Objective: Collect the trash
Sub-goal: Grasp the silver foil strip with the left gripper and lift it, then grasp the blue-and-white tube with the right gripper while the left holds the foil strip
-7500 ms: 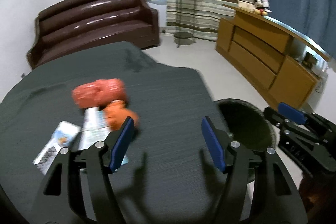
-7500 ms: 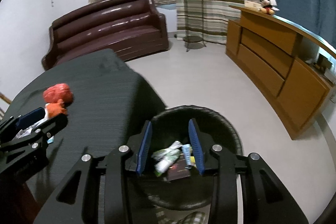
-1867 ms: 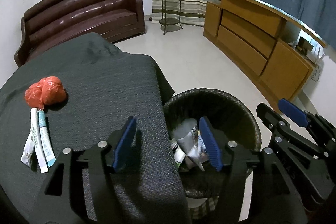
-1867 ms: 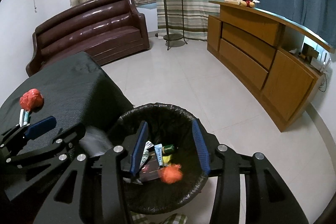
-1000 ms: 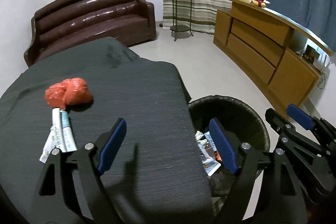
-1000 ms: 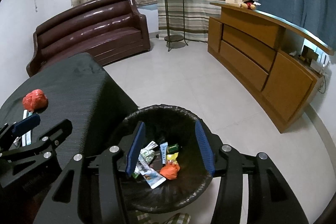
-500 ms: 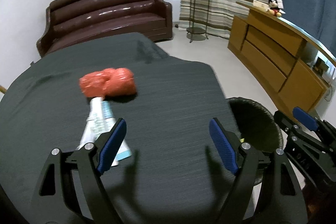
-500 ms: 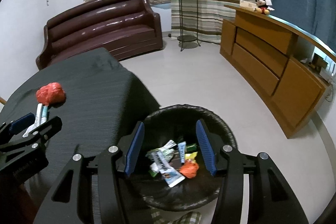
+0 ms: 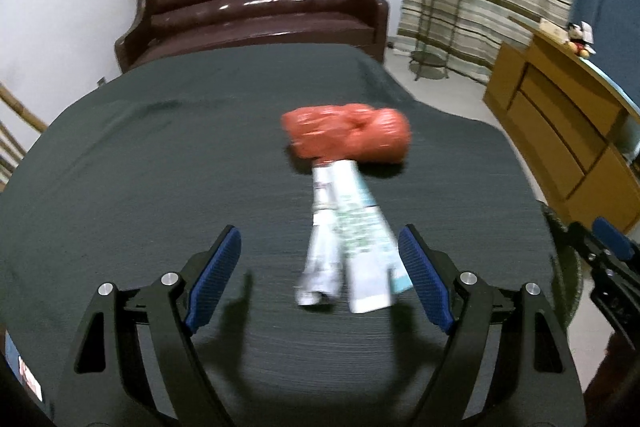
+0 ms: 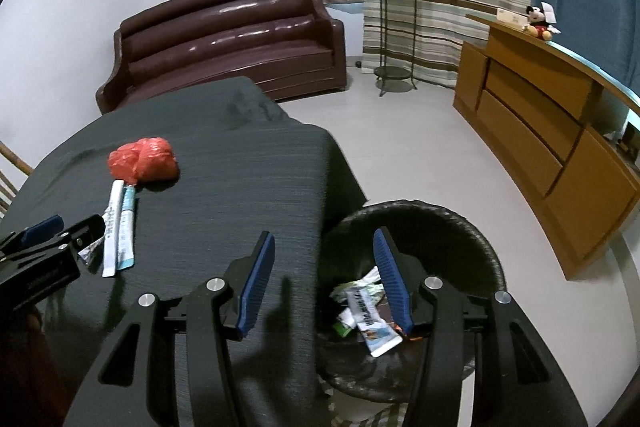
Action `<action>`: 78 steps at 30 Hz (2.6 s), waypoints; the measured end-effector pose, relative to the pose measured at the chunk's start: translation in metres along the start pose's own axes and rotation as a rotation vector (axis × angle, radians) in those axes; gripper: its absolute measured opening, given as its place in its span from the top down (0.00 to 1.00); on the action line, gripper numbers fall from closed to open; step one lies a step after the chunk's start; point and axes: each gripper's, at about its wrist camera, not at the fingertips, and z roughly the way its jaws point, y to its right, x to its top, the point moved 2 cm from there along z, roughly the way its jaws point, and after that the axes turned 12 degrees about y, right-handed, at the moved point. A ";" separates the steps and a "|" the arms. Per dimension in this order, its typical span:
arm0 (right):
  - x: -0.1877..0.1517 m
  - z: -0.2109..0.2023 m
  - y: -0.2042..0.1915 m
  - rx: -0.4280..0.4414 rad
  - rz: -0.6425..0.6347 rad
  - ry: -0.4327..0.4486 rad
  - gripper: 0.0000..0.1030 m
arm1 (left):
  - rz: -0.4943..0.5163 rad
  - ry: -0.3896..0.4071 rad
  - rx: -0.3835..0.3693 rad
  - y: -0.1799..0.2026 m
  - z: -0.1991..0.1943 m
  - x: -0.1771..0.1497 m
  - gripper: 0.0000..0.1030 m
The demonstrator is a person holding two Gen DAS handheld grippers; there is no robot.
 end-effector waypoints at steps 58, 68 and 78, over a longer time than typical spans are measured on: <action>0.001 0.018 -0.038 0.071 -0.030 -0.042 0.50 | -0.018 -0.117 -0.166 -0.016 0.023 -0.005 0.85; 0.003 0.023 -0.062 0.110 -0.059 -0.047 0.50 | -0.036 -0.077 -0.096 -0.050 0.013 -0.003 0.85; 0.006 0.028 -0.104 0.168 -0.115 -0.057 0.50 | -0.069 -0.062 -0.024 -0.098 0.007 -0.005 0.85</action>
